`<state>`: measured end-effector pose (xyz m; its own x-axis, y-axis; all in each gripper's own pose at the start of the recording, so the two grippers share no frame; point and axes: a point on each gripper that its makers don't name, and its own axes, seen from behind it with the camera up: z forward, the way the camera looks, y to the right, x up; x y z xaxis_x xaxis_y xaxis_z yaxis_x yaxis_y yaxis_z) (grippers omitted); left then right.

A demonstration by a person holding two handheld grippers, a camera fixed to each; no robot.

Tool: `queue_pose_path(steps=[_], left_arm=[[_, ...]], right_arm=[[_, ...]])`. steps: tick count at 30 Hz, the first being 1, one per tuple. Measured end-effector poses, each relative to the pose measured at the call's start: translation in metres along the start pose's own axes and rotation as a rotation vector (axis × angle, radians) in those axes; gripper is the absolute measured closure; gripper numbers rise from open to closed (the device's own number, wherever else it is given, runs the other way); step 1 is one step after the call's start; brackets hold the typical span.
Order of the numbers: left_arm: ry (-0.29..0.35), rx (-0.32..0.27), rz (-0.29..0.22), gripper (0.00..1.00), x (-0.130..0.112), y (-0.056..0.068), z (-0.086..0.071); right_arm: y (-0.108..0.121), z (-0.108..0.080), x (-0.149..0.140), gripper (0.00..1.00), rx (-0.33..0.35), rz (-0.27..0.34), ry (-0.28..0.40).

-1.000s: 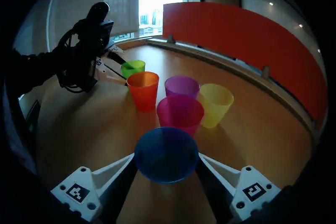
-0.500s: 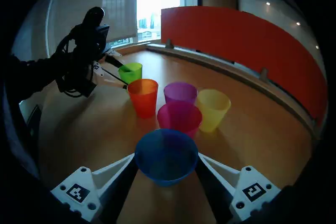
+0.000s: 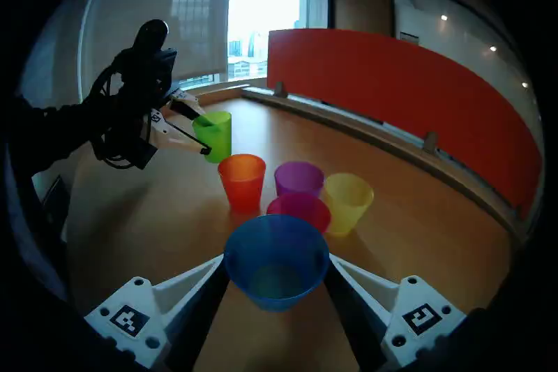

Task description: Pour water

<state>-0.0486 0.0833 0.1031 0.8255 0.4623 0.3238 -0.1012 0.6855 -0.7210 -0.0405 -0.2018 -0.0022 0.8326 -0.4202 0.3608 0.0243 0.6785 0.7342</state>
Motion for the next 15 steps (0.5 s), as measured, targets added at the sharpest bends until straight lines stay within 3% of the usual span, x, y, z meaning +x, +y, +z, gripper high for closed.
queue_pose_path(steps=[15], left_arm=[[0.076,0.019,-0.028,0.21,0.023,0.007,-0.027]], right_arm=[[-0.001,-0.021,0.025,0.1,-0.032,-0.009,0.055]])
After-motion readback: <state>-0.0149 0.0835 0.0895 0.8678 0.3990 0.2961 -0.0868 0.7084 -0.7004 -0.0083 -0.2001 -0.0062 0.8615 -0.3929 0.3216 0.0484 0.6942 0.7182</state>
